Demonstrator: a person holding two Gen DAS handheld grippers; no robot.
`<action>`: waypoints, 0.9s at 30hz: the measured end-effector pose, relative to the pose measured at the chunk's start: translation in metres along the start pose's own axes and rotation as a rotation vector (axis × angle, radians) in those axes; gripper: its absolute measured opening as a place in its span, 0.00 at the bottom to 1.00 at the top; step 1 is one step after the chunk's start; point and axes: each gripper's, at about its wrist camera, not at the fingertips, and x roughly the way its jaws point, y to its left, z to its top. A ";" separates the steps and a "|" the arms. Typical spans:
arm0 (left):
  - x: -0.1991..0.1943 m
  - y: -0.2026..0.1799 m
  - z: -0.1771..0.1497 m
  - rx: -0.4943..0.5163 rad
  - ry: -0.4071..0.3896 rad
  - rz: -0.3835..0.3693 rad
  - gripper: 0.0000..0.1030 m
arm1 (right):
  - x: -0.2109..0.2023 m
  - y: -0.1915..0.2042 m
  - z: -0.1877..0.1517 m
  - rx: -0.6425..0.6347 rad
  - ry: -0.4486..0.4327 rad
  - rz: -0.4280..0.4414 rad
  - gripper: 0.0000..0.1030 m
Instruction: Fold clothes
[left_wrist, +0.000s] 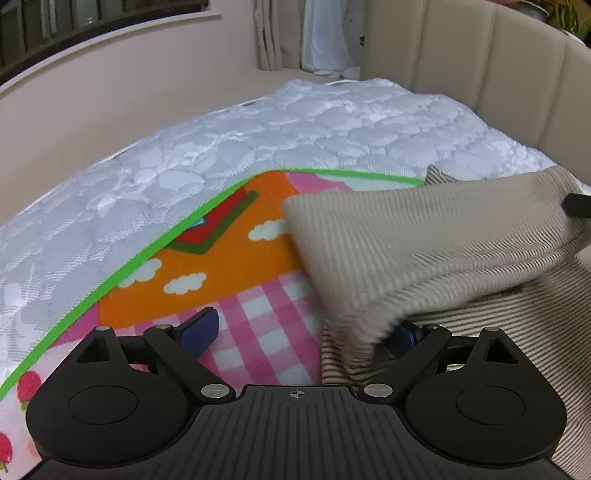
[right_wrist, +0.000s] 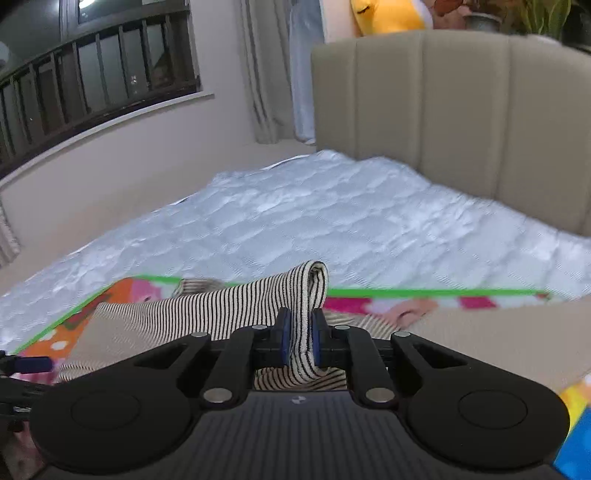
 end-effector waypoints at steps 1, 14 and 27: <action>-0.001 0.001 0.001 -0.005 0.001 -0.006 0.93 | 0.000 -0.001 0.000 -0.010 0.005 -0.011 0.11; -0.006 0.006 0.000 -0.004 0.019 -0.026 0.95 | 0.012 -0.023 -0.036 0.018 0.106 -0.043 0.13; -0.045 0.011 0.010 -0.146 -0.187 -0.230 0.96 | -0.040 -0.257 -0.075 0.737 -0.090 -0.367 0.39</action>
